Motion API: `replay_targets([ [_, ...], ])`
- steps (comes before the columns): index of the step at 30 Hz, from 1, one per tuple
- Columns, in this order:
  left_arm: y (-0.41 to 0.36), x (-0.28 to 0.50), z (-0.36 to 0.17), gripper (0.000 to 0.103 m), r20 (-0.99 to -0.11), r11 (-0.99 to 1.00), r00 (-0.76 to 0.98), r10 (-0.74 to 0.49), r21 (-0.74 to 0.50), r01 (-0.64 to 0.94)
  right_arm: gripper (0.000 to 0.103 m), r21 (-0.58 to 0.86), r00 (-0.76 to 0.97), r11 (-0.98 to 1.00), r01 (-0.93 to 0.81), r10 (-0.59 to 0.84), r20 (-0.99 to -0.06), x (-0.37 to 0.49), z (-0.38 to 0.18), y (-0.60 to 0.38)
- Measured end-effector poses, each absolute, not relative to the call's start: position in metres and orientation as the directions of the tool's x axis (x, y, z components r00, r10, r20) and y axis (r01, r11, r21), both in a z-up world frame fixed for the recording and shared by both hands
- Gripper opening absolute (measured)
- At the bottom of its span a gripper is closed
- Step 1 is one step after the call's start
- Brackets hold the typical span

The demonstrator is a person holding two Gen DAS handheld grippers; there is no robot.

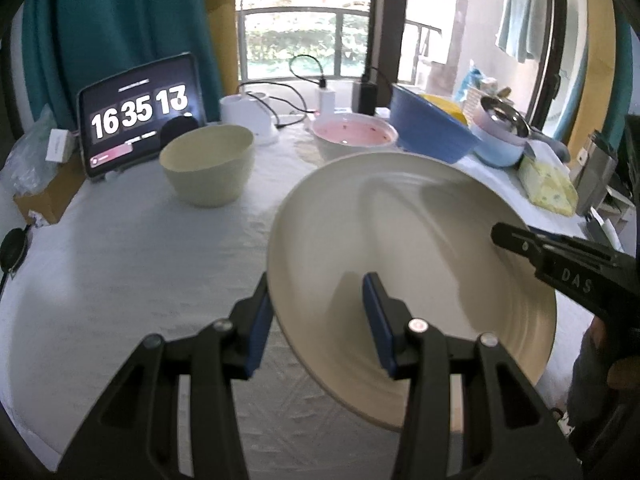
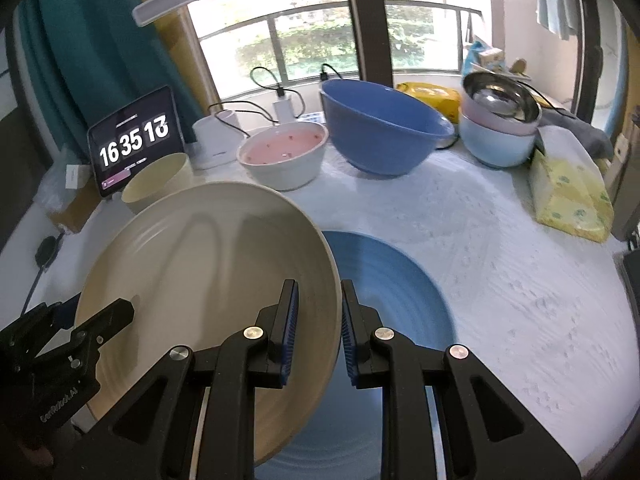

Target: Organize plates and bowls

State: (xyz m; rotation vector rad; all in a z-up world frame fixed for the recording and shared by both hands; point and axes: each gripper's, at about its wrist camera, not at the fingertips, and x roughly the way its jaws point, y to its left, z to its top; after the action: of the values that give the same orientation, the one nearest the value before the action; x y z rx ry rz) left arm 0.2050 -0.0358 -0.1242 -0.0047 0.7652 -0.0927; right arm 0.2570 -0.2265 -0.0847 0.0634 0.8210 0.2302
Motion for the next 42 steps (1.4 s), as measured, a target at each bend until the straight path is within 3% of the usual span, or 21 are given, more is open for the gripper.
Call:
replay_targets([
  [21,-0.088,0.211,-0.14,0.045,-0.737,0.986,0.668,-0.105,0.013,0.168,0.022,0.174,0.649,0.98,-0.095,0.193,-0.736,0.256,-0.102,-0.282],
  [37,-0.086,0.223,-0.158,0.047,-0.784,0.989,0.617,-0.075,0.021,0.147,0.022,0.189,0.624,0.978,-0.092,0.204,-0.754,0.266,-0.111,-0.282],
  [42,-0.076,0.222,-0.151,0.049,-0.756,0.993,0.65,-0.076,0.004,0.12,0.025,0.189,0.619,0.978,-0.092,0.205,-0.759,0.266,-0.111,-0.281],
])
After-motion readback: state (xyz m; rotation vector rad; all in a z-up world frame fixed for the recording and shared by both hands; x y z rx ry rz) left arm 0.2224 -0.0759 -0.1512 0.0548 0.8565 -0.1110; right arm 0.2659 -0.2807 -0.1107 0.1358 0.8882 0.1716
